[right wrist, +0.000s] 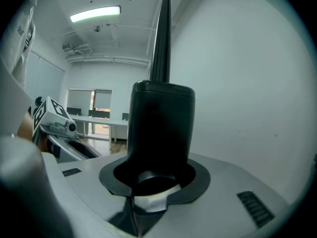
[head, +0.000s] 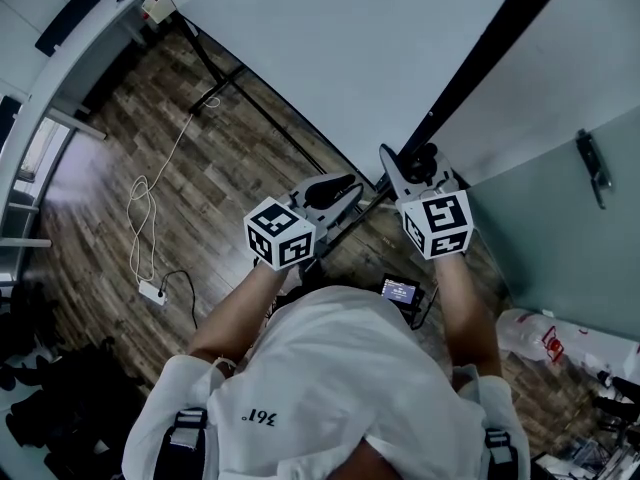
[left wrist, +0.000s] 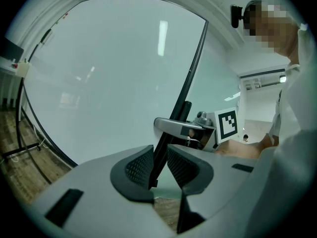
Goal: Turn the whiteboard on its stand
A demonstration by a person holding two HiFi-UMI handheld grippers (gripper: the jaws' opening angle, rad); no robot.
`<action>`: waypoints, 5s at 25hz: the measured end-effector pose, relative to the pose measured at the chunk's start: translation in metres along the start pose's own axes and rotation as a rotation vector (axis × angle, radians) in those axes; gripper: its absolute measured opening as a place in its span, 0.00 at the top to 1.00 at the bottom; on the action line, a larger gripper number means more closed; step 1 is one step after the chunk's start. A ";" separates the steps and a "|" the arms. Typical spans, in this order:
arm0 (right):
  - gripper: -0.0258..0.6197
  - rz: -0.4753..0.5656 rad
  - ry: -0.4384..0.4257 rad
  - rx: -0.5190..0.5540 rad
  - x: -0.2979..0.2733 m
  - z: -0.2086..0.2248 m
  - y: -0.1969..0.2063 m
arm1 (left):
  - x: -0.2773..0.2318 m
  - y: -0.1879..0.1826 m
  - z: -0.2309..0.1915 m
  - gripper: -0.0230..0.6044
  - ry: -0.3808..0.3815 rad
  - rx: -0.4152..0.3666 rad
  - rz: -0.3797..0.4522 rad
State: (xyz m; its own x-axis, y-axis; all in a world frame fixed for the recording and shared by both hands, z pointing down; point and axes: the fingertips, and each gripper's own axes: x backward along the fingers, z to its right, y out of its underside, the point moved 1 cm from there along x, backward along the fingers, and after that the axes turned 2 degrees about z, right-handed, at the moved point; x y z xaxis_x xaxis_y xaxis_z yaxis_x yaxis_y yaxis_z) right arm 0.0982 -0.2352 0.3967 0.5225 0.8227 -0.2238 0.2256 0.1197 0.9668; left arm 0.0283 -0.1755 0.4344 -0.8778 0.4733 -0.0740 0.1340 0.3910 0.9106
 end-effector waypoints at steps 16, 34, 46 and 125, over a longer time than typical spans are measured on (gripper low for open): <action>0.72 -0.060 -0.055 0.037 -0.006 0.016 -0.001 | -0.003 -0.005 -0.007 0.85 -0.004 -0.004 -0.005; 0.72 -0.094 -0.076 0.072 -0.031 0.073 -0.001 | 0.006 -0.010 -0.032 0.85 -0.057 -0.009 -0.022; 0.71 -0.113 -0.073 0.098 -0.038 0.090 0.000 | 0.000 -0.014 -0.040 0.85 -0.052 -0.003 -0.017; 0.81 0.049 0.232 -0.159 0.260 -0.152 0.034 | 0.170 0.061 0.151 0.85 0.101 -0.021 -0.002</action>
State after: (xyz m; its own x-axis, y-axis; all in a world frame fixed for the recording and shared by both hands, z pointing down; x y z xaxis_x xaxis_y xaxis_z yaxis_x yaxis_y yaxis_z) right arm 0.1167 0.0670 0.3904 0.3229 0.9329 -0.1596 0.0634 0.1470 0.9871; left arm -0.0431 0.0482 0.4155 -0.9200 0.3904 -0.0357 0.1233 0.3746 0.9190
